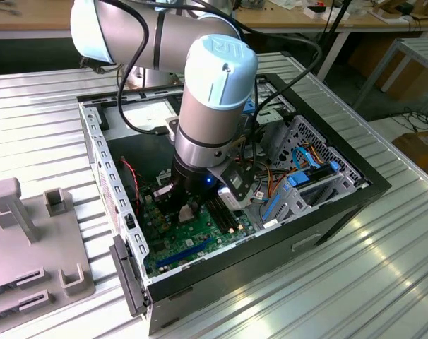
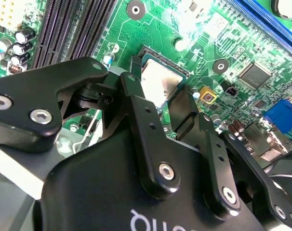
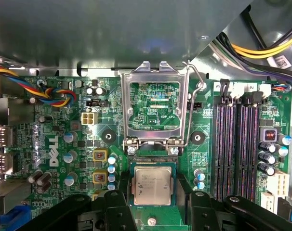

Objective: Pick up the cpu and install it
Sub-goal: 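Place the cpu into insertion slot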

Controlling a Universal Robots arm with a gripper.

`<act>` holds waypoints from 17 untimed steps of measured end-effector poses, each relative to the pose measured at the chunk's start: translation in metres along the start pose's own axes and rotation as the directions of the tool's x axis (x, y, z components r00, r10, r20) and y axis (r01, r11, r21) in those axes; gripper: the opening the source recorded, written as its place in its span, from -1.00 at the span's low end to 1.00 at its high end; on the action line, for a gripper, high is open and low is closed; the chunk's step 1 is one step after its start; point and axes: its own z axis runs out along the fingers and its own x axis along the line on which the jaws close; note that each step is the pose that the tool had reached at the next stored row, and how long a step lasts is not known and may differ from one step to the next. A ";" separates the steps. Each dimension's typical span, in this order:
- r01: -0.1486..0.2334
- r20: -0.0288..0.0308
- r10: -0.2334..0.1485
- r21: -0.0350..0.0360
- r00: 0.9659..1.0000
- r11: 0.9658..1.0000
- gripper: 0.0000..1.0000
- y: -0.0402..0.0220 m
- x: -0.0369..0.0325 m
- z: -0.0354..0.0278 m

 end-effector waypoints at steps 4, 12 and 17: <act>0.000 0.000 0.000 0.000 1.000 1.000 -0.05 0.0007 0.0000 0.0002; 0.000 0.000 0.000 0.000 1.000 1.000 -0.05 0.0007 0.0000 0.0020; 0.000 0.000 0.000 0.000 1.000 1.000 -0.05 0.0007 0.0000 0.0041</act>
